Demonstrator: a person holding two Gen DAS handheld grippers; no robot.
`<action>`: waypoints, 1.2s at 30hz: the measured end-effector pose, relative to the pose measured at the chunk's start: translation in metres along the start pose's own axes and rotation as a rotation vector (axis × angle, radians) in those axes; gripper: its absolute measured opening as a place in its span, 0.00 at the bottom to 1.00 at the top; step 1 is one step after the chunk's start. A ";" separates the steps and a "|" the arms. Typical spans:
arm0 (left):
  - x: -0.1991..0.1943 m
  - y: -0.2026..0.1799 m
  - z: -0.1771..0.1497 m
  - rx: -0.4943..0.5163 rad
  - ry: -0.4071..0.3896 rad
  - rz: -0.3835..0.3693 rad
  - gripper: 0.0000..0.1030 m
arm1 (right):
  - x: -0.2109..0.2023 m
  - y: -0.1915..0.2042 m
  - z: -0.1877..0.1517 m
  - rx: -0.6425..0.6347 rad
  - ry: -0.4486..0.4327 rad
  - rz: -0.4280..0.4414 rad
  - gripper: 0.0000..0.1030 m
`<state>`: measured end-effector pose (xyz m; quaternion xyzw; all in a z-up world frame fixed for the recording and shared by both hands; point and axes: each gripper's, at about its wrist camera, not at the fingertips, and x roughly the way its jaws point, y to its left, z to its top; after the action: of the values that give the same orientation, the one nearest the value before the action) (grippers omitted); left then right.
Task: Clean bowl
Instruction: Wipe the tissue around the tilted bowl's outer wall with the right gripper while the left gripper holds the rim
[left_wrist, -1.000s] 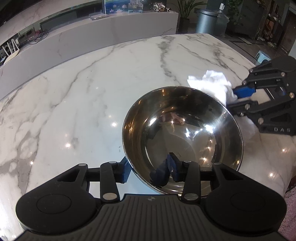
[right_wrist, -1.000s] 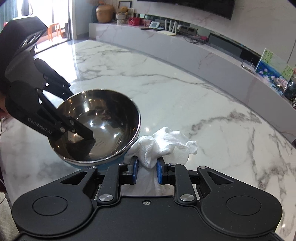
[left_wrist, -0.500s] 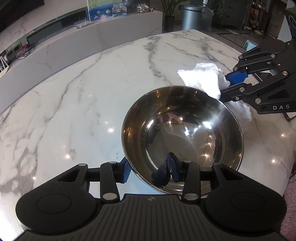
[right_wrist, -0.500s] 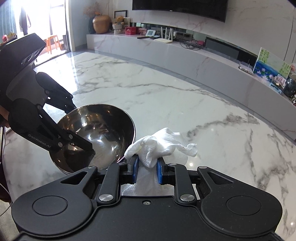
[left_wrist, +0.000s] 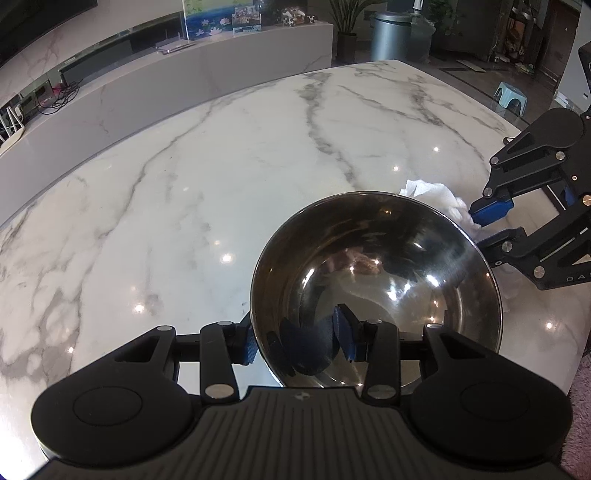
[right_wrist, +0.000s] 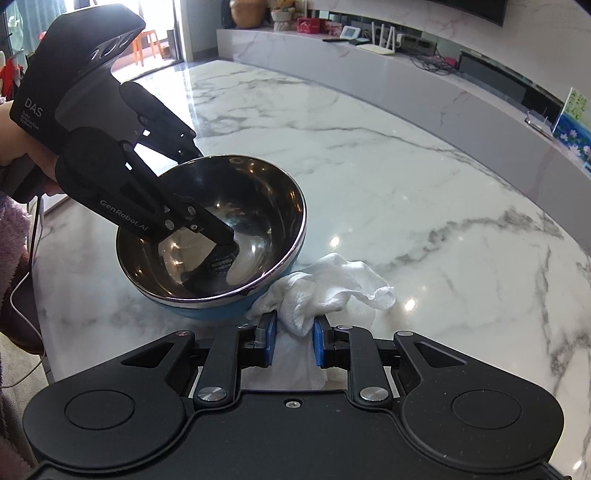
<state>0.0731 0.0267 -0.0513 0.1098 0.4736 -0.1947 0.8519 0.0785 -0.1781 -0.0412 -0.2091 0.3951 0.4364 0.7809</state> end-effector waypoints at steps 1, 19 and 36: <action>0.000 -0.001 0.000 0.001 0.000 0.001 0.38 | -0.001 0.000 0.000 0.001 -0.011 -0.014 0.18; -0.004 -0.003 -0.001 0.016 -0.002 -0.003 0.38 | -0.017 -0.009 0.008 0.031 -0.137 -0.077 0.18; 0.001 -0.003 0.002 0.009 -0.006 0.000 0.38 | 0.009 -0.003 0.004 0.007 -0.043 -0.063 0.18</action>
<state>0.0734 0.0231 -0.0508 0.1133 0.4699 -0.1972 0.8529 0.0849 -0.1727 -0.0459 -0.2094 0.3730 0.4148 0.8031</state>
